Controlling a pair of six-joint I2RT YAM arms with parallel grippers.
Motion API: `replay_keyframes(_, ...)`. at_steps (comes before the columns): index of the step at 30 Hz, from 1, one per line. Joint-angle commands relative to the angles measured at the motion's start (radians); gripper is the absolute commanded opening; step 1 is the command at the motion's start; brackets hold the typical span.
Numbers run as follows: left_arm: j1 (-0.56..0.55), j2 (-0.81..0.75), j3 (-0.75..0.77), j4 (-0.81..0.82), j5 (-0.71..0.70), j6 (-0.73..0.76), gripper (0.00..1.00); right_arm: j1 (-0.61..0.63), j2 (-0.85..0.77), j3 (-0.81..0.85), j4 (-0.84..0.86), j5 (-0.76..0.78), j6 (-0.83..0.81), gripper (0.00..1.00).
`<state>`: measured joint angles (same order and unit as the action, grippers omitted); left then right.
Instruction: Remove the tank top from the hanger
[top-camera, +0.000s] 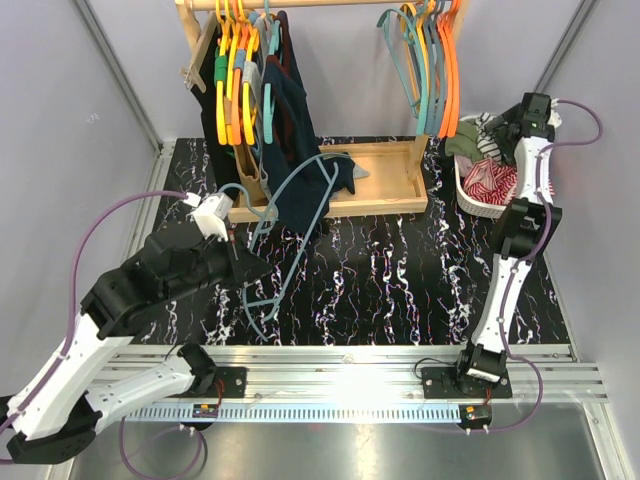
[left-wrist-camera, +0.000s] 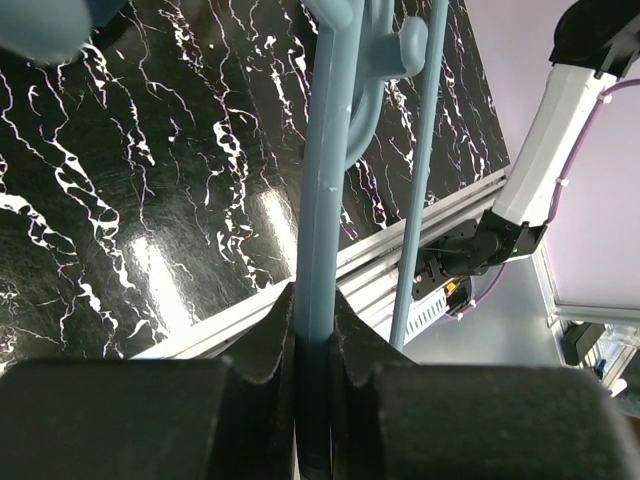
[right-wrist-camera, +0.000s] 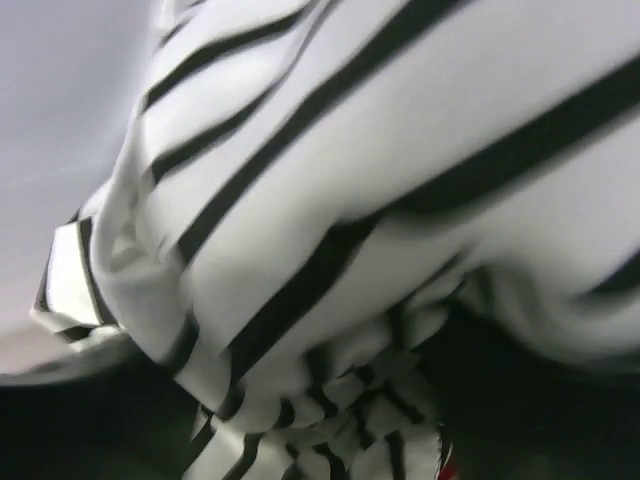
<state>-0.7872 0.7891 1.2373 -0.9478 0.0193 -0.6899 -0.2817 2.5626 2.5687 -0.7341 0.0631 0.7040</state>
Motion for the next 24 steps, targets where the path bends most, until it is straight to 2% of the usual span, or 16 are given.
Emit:
replay_keyframes(1, 0.009, -0.030, 0.002, 0.066, 0.010, 0.007, 0.00, -0.005, -0.149, 0.021, -0.076, -0.062, -0.043, 0.99)
replay_keyframes(5, 0.016, -0.045, -0.001, 0.057, 0.010, 0.032, 0.00, -0.025, -0.369, -0.054, 0.034, -0.069, -0.066, 1.00)
replay_keyframes(8, 0.017, -0.054, 0.002, 0.037, 0.021, 0.053, 0.00, -0.043, -0.491, -0.019, -0.057, 0.070, -0.051, 1.00)
replay_keyframes(10, 0.017, -0.063, -0.001, 0.024, 0.036, 0.066, 0.00, -0.060, -0.582, -0.031, -0.154, 0.109, -0.041, 1.00)
replay_keyframes(13, 0.019, -0.080, -0.016, -0.003, 0.077, 0.075, 0.00, -0.066, -0.749, -0.149, -0.235, 0.150, -0.050, 1.00)
replay_keyframes(14, 0.019, -0.089, -0.028, -0.020, 0.094, 0.075, 0.00, -0.066, -0.803, -0.270, -0.231, 0.108, -0.063, 1.00)
replay_keyframes(16, 0.019, -0.119, -0.042, -0.037, 0.149, 0.075, 0.00, -0.066, -0.997, -0.405, -0.188, 0.060, -0.083, 1.00)
replay_keyframes(17, 0.019, -0.131, -0.059, -0.049, 0.172, 0.073, 0.00, -0.066, -1.074, -0.564, -0.151, -0.025, -0.089, 1.00)
replay_keyframes(18, 0.019, -0.154, -0.065, -0.058, 0.200, 0.072, 0.00, -0.066, -1.229, -0.644, -0.051, -0.089, -0.095, 1.00)
replay_keyframes(19, 0.019, -0.166, -0.073, -0.066, 0.246, 0.070, 0.00, -0.065, -1.304, -0.726, 0.005, -0.161, -0.095, 1.00)
replay_keyframes(20, 0.019, -0.181, -0.085, -0.081, 0.269, 0.067, 0.00, -0.056, -1.368, -0.848, 0.056, -0.321, -0.094, 1.00)
replay_keyframes(22, 0.019, -0.224, -0.096, -0.089, 0.352, 0.053, 0.00, -0.027, -1.491, -0.921, 0.163, -0.467, -0.075, 1.00)
replay_keyframes(23, 0.019, -0.238, -0.101, -0.098, 0.376, 0.049, 0.00, 0.020, -1.519, -1.000, 0.223, -0.667, -0.054, 1.00)
replay_keyframes(24, 0.019, -0.264, -0.104, -0.103, 0.424, 0.037, 0.00, 0.045, -1.547, -1.027, 0.340, -0.769, -0.002, 1.00)
